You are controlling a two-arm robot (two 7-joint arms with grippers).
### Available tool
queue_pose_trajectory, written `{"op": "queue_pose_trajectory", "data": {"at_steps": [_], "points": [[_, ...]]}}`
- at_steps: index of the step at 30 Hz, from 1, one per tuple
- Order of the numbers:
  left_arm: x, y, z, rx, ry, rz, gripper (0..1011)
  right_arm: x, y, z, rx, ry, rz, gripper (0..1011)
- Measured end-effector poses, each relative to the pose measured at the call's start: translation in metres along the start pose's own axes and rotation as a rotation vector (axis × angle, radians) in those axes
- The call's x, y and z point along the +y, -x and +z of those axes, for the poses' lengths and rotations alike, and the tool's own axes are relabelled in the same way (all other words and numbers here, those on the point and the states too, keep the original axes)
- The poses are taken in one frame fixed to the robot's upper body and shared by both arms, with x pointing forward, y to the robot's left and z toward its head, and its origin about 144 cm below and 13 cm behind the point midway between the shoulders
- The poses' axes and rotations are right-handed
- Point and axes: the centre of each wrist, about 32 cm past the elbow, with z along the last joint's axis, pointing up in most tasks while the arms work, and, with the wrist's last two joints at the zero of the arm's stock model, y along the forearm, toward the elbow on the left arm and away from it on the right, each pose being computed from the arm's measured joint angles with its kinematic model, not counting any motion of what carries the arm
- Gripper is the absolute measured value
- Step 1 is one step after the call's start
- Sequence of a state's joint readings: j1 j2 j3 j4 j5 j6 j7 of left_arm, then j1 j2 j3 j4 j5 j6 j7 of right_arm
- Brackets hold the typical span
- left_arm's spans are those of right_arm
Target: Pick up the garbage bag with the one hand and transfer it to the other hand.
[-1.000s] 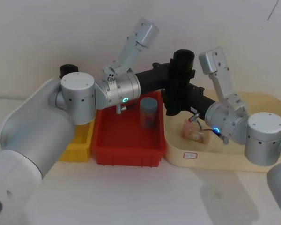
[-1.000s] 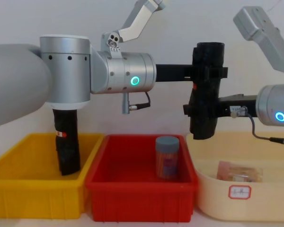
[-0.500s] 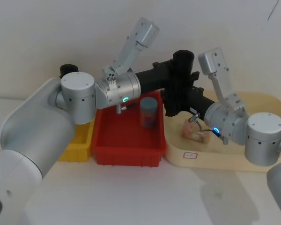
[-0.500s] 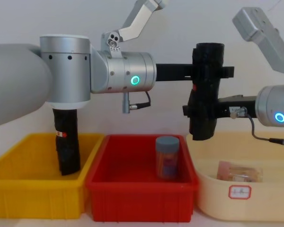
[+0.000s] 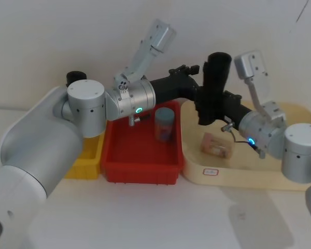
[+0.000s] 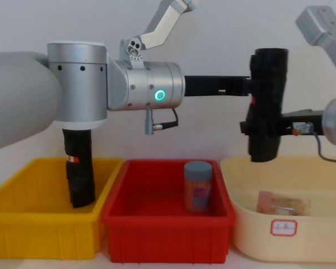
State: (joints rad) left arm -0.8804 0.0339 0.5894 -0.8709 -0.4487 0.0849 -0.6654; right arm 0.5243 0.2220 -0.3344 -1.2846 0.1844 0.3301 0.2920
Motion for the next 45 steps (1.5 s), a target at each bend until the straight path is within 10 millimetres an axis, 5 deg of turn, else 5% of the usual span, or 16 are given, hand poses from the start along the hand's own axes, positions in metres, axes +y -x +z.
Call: {"op": "queue_pose_trajectory", "data": {"at_steps": [21, 35, 45], "points": [[0.0, 0.0, 0.0, 0.0, -0.001, 0.0, 1001, -0.018, -0.047, -0.007, 0.104, 0.1, -0.279, 589], [0.0, 0.0, 0.0, 0.0, -0.001, 0.0, 1001, -0.022, -0.076, -0.013, 0.164, 0.167, -0.41, 994], [0.0, 0.0, 0.0, 0.0, -0.001, 0.0, 1001, -0.023, -0.084, -0.016, 0.183, 0.187, -0.445, 999]]}}
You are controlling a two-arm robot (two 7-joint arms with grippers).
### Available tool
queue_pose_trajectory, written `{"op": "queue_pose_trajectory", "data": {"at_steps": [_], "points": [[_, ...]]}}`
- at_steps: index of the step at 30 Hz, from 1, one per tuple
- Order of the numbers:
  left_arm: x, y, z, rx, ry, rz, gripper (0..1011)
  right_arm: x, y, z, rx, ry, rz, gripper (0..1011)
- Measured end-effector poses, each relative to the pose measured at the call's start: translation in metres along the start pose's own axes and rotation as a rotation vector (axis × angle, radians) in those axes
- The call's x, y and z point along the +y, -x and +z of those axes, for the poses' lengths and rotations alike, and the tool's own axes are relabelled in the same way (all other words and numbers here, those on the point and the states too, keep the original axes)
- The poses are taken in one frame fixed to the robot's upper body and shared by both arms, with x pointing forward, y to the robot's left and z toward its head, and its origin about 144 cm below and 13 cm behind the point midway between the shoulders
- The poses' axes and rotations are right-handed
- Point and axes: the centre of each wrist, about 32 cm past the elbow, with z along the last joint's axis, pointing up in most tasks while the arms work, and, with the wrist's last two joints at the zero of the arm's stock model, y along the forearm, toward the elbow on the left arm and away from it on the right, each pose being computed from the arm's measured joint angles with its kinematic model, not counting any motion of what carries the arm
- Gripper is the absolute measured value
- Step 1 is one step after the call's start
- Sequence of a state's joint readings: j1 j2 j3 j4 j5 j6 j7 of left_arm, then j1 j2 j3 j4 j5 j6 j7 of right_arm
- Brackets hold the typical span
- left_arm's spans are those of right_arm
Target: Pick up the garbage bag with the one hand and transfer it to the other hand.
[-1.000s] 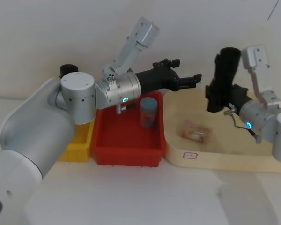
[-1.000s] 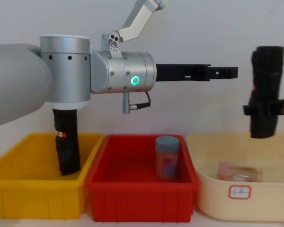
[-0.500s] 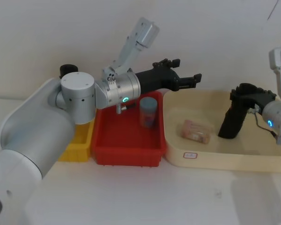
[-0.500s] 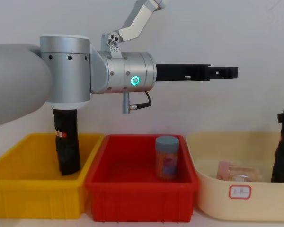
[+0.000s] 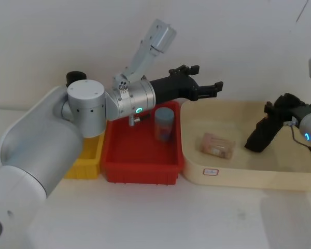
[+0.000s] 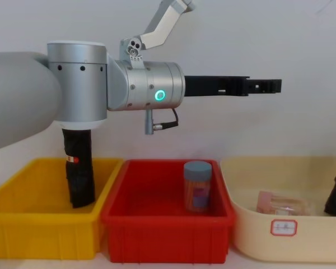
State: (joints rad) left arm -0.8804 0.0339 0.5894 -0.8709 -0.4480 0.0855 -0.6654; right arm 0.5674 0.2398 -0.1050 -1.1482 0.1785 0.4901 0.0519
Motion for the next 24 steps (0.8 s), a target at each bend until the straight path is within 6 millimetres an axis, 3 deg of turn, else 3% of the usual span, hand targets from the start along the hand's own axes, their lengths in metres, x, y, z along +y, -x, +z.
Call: {"op": "queue_pose_trajectory", "data": {"at_steps": [24], "points": [[0.0, 0.0, 0.0, 0.0, 0.0, 0.0, 1001, 0.0014, -0.0051, -0.0005, 0.011, 0.012, -0.022, 999]]}}
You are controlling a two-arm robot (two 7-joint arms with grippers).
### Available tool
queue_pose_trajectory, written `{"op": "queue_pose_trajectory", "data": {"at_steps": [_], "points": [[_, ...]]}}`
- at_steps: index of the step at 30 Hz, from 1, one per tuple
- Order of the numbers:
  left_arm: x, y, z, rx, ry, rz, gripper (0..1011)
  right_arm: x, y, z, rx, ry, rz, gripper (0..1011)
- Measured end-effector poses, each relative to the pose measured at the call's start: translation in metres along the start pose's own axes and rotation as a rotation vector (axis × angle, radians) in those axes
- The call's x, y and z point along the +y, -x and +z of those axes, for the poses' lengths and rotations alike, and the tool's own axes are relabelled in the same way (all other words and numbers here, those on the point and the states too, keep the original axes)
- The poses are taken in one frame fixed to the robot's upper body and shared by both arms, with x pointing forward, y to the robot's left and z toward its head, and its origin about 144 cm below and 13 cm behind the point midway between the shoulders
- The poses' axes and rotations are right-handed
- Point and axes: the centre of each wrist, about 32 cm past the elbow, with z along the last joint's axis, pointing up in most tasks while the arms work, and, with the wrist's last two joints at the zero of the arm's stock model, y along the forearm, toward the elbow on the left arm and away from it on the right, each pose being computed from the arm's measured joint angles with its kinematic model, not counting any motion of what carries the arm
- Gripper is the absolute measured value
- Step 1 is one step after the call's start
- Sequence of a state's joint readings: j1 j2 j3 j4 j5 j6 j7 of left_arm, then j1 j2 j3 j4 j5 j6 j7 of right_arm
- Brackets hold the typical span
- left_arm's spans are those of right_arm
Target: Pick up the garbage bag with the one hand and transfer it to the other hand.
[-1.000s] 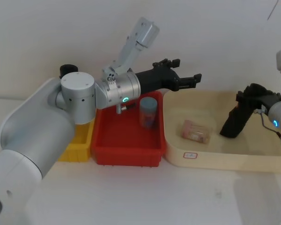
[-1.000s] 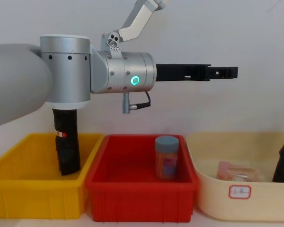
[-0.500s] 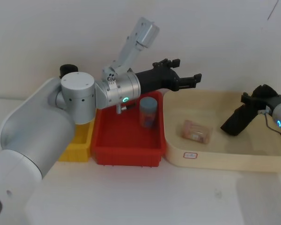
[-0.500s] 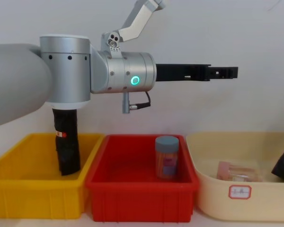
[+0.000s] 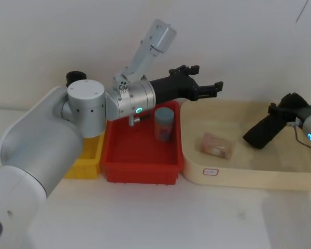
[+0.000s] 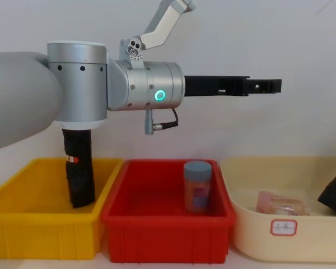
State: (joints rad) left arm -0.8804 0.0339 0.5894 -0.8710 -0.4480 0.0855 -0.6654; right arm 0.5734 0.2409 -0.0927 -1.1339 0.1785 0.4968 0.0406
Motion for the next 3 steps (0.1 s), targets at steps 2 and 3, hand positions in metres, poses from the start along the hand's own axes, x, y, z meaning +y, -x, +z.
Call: {"op": "queue_pose_trajectory", "data": {"at_steps": [2, 3], "points": [[0.0, 0.0, 0.0, 0.0, 0.0, 0.0, 1001, 0.0, -0.0001, 0.0, 0.0, 0.0, 0.0, 999], [0.0, 0.0, 0.0, 0.0, 0.0, 0.0, 1001, 0.0001, -0.0002, -0.0001, 0.0, 0.001, -0.001, 1000]]}}
